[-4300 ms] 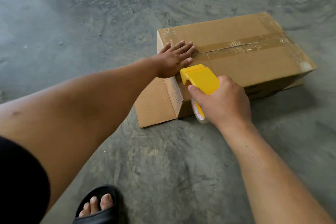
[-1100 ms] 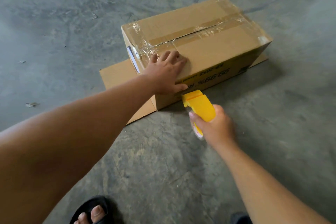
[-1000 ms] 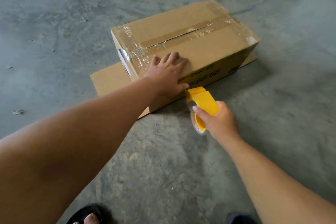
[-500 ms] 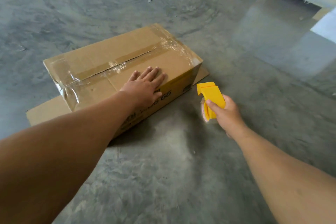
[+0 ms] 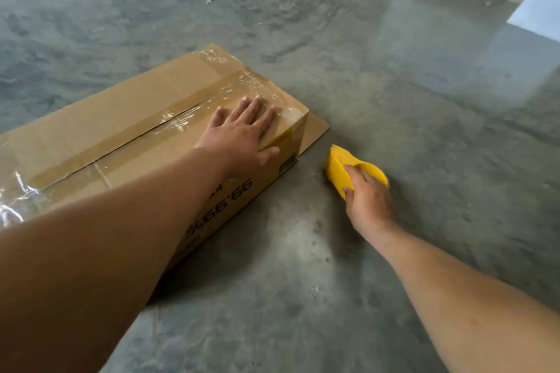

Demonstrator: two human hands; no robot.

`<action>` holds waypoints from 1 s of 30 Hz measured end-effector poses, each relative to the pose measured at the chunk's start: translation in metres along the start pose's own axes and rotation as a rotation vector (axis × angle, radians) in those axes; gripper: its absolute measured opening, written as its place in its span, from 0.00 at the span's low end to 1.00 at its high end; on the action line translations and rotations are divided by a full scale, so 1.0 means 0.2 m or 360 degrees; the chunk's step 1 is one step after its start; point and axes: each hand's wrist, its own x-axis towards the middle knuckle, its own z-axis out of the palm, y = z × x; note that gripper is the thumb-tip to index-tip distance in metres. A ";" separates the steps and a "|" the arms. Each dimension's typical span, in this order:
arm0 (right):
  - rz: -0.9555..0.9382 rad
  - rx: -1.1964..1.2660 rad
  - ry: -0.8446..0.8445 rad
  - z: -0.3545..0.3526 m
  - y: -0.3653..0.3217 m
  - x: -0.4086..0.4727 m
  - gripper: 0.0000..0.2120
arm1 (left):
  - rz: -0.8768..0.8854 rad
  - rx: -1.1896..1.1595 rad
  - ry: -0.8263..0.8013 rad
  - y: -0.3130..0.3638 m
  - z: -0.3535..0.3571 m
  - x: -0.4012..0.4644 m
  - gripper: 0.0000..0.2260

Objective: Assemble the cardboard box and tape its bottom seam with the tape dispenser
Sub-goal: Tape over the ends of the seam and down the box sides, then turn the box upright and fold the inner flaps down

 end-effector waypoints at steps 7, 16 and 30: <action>0.0045 -0.0042 -0.0170 0.08 0.09 -0.06 0.24 | 0.0018 -0.0005 0.0016 0.04 0.07 -0.01 0.33; -0.0406 0.0667 0.0480 -0.27 -0.52 0.51 0.19 | -0.0047 -0.0292 0.0114 -0.01 0.02 -0.05 0.35; -0.0262 0.0050 -0.0553 -0.18 -1.02 0.89 0.45 | -0.1703 -0.0572 0.0185 -0.94 0.02 -0.94 0.50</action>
